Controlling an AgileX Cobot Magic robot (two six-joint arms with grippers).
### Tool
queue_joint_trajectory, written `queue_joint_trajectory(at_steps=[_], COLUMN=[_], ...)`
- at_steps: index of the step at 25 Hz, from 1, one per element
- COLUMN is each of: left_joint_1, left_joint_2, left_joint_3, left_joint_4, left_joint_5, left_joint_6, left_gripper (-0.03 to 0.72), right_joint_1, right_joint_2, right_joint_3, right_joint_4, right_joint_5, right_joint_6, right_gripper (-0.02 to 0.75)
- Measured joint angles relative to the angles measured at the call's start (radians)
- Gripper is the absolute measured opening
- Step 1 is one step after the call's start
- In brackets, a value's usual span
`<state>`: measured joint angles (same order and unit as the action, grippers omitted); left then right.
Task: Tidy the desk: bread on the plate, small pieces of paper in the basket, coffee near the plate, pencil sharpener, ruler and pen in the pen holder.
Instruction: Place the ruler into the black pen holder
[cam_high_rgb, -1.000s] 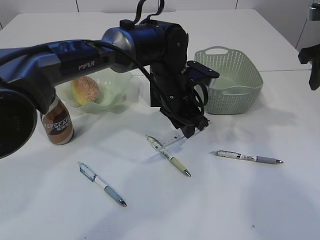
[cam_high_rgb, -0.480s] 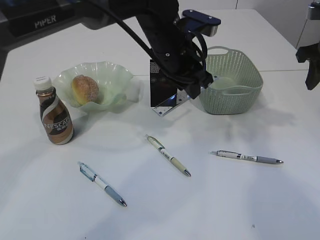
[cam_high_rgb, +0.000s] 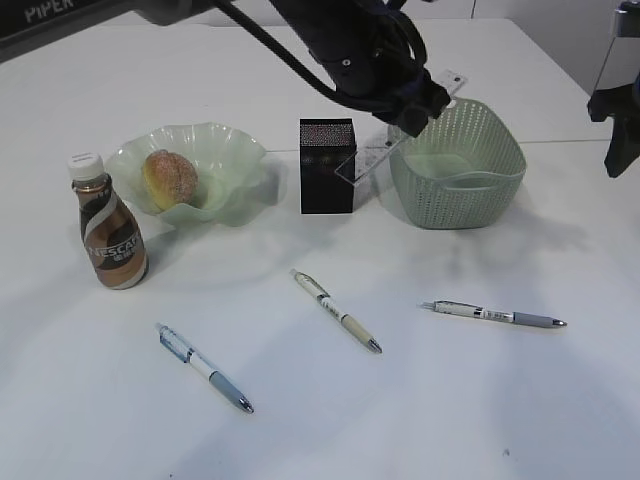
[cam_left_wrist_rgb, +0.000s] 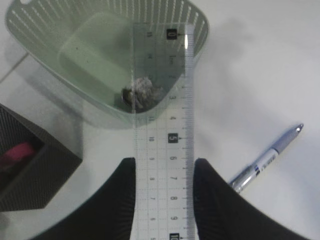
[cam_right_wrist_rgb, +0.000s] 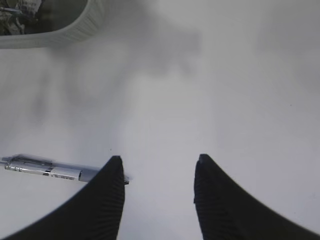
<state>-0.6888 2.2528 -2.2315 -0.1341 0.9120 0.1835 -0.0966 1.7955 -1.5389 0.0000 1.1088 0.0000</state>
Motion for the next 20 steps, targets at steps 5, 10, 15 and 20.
queue_joint_trajectory(at_steps=[5, 10, 15, 20], left_joint_1=[0.014, 0.045, 0.05, 0.05], left_joint_2=[-0.012, -0.012, -0.012, -0.034], left_joint_3=[0.0, 0.0, 0.0, 0.0], left_joint_4=[-0.013, -0.037, -0.075, -0.09], left_joint_5=[-0.098, -0.188, -0.251, -0.276], left_joint_6=[0.0, 0.0, 0.0, 0.0], left_gripper=[0.244, 0.244, 0.244, 0.244], right_joint_1=[0.0, 0.0, 0.0, 0.0], right_joint_2=[0.0, 0.0, 0.0, 0.0], right_joint_3=[0.0, 0.0, 0.0, 0.0], right_joint_4=[0.012, 0.019, 0.021, 0.022], right_joint_5=[-0.013, -0.021, -0.029, -0.034], right_joint_6=[0.0, 0.0, 0.0, 0.0], right_gripper=[0.371, 0.37, 0.37, 0.37])
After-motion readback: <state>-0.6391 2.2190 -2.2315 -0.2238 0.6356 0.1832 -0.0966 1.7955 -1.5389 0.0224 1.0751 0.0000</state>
